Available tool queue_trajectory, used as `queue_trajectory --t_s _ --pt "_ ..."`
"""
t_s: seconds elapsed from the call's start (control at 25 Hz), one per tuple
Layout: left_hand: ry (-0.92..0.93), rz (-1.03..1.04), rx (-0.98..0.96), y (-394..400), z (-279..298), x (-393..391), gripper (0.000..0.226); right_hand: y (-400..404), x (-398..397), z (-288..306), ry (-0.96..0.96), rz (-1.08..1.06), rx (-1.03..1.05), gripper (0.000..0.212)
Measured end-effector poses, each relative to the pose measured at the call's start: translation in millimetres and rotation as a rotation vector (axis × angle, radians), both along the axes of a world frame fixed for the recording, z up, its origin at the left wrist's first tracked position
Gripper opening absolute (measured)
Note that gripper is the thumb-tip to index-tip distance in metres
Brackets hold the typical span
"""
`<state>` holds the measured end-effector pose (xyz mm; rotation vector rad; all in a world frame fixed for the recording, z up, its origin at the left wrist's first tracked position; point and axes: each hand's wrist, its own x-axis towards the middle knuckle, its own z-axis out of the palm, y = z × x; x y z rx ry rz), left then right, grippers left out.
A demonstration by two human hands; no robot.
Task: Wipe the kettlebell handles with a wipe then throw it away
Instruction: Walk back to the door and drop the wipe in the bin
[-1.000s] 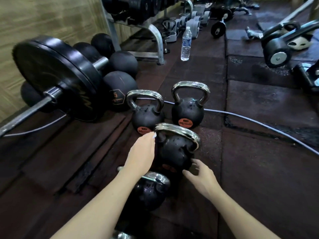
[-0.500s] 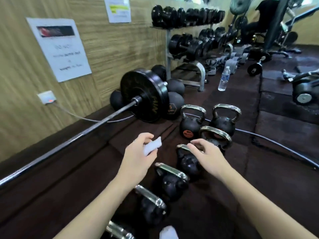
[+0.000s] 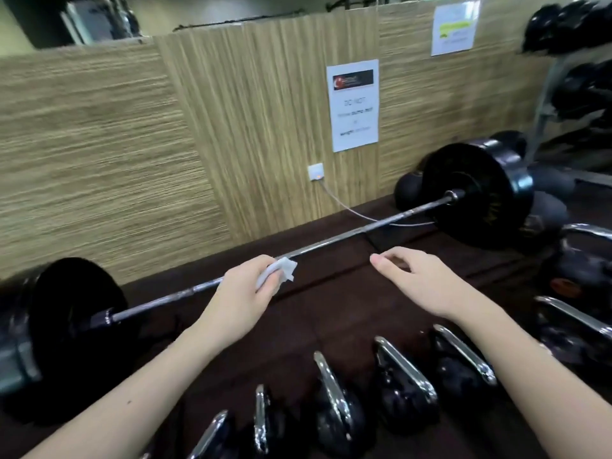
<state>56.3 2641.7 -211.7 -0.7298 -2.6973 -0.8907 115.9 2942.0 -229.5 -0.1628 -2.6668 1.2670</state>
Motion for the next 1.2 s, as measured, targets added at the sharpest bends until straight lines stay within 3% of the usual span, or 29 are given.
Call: queue_trajectory --t_s 0.08,0.24,0.4,0.6,0.72,1.0,1.2 --pt "-0.051 0.09 0.064 -29 -10 -15 0.005 -29 -30 -10 -0.003 0.06 -0.001 0.044" --pt "-0.132 0.223 0.221 -67 -20 -46 0.022 -92 -97 -9 -0.049 0.193 0.01 0.047" --pt "-0.153 0.259 0.265 -102 27 -47 0.024 -147 -126 45 -0.116 0.284 0.006 0.045" --pt "-0.144 0.358 0.237 -182 162 -19 0.012 -230 -122 177 -0.176 0.374 0.024 0.048" --pt "-0.186 0.474 0.332 -236 252 16 0.011 -294 -104 264 -0.177 0.453 0.034 0.053" --pt "-0.122 0.705 0.317 -398 454 156 0.013 -488 -23 485 -0.151 0.693 0.119 0.06" --pt "-0.029 0.952 0.35 -564 574 263 0.024 -660 45 623 -0.143 0.828 0.134 0.056"
